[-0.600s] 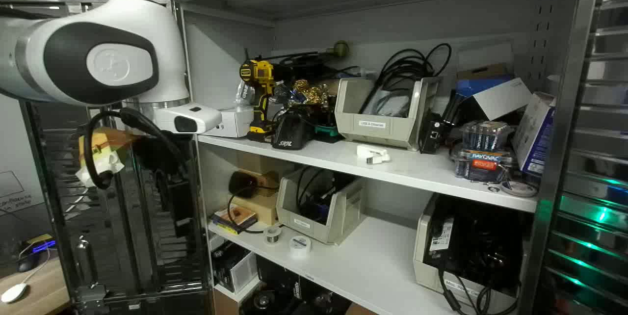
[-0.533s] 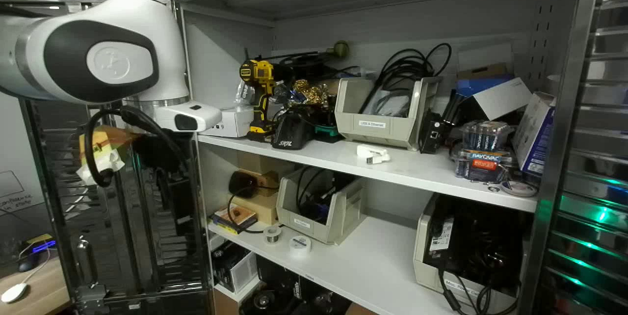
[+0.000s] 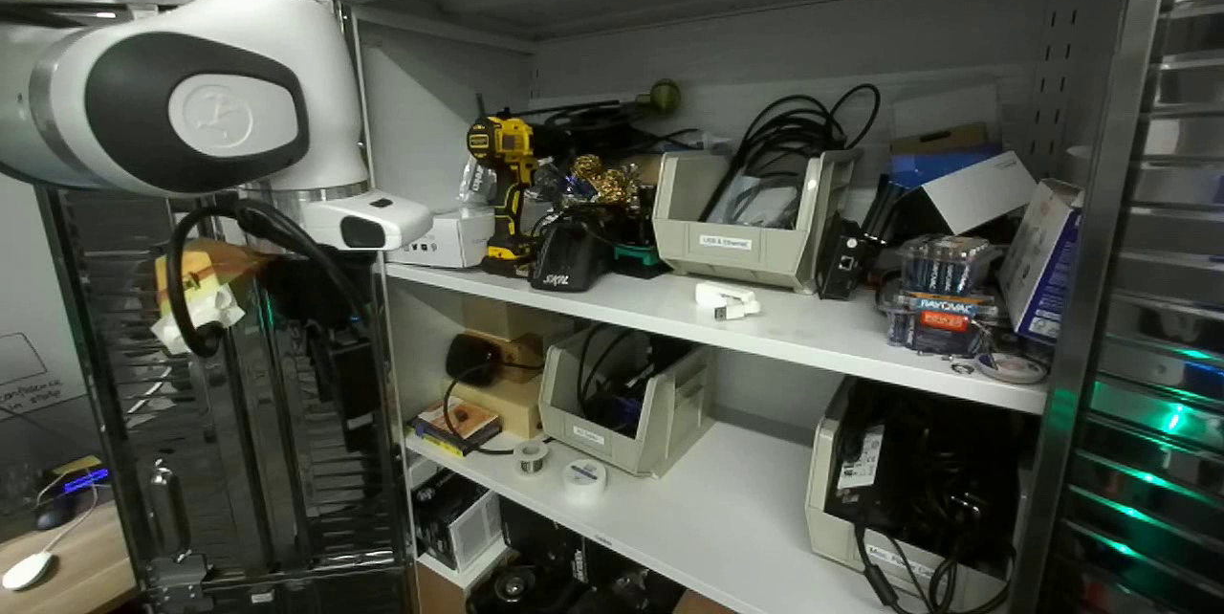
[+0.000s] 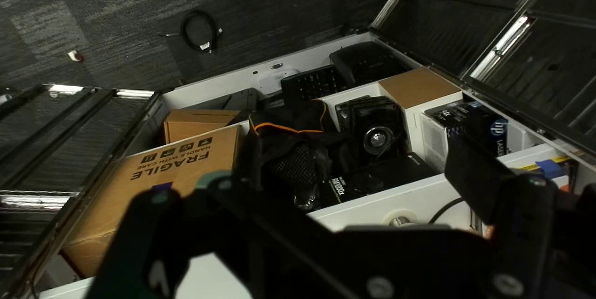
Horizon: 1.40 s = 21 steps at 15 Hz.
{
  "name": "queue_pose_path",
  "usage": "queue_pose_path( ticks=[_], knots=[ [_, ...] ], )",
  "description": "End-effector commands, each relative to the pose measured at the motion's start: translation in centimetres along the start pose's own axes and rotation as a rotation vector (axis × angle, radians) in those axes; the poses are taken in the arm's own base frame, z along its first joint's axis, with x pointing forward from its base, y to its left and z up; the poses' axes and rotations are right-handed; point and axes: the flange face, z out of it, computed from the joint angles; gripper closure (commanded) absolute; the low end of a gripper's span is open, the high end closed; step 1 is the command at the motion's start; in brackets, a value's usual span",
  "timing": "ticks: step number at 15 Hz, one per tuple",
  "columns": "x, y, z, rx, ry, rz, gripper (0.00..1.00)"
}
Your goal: Pick up the white object and put it in the tool box
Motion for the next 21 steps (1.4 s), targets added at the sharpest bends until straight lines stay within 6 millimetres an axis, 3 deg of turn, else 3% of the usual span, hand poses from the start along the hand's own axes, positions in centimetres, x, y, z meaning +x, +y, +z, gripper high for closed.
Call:
queue_pose_path(
  ticks=[1,5,11,15,21],
  knots=[
    [0.0,0.0,0.0,0.0,-0.001,0.0,0.0],
    [2.7,1.7,1.0,-0.025,0.04,0.1,0.0],
    [10.1,5.3,0.9,-0.046,0.149,0.303,0.0],
    [15.3,6.8,-1.4,-0.043,0.216,0.434,0.0],
    [21.8,7.4,-4.2,0.008,0.336,0.636,0.0]
  ],
)
